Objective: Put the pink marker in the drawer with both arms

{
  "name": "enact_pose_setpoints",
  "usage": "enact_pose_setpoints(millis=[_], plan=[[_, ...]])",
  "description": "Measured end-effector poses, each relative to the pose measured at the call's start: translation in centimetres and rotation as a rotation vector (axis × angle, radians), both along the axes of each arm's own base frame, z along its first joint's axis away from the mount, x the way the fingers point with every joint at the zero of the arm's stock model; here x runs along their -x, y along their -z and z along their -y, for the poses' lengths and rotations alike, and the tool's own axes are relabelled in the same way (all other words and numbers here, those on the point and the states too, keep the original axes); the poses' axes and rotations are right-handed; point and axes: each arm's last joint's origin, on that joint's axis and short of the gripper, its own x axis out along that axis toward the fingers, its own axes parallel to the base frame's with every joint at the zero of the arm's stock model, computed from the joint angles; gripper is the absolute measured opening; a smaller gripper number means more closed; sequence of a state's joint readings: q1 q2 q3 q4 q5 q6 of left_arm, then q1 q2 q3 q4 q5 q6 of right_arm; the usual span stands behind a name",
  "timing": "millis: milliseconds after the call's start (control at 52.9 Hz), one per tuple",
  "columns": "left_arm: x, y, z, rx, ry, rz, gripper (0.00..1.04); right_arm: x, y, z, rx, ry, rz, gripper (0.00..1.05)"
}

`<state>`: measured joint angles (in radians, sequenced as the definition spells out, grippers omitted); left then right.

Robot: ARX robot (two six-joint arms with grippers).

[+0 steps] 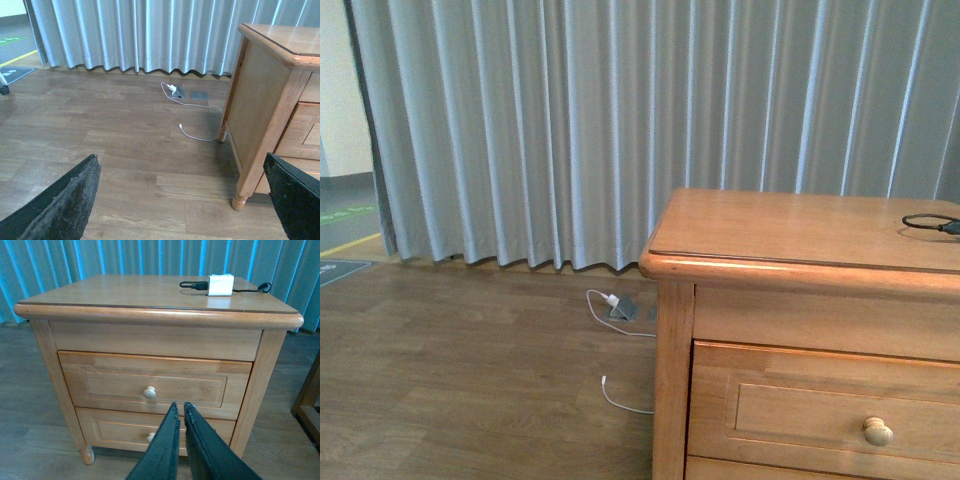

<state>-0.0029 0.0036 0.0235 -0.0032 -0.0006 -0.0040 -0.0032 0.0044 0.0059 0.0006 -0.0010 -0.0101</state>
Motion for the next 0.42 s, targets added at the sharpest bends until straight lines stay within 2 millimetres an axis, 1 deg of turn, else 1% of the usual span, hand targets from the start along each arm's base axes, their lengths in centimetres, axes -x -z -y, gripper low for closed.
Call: enact_pose_setpoints(millis=[95,113,132,189,208,284,416], plan=[[0.0,0.0,0.0,0.0,0.0,0.0,0.99,0.0,0.0,0.0,0.0,0.0,0.0,0.26],[0.0,0.0,0.0,0.0,0.0,0.0,0.99,0.0,0.0,0.0,0.0,0.0,0.0,0.32],[0.0,0.0,0.0,0.0,0.0,0.0,0.99,0.0,0.0,0.0,0.0,0.0,0.0,0.33],[0.0,0.0,0.0,0.0,0.0,0.0,0.99,0.0,0.0,0.0,0.0,0.0,0.0,0.48],[0.0,0.0,0.0,0.0,0.0,0.0,0.99,0.0,0.0,0.0,0.0,0.0,0.0,0.49],[0.0,0.0,0.0,0.0,0.0,0.0,0.99,0.0,0.0,0.0,0.0,0.0,0.0,0.63],[0.0,0.0,0.0,0.0,0.0,0.0,0.99,0.0,0.0,0.0,-0.001,0.0,0.0,0.98]])
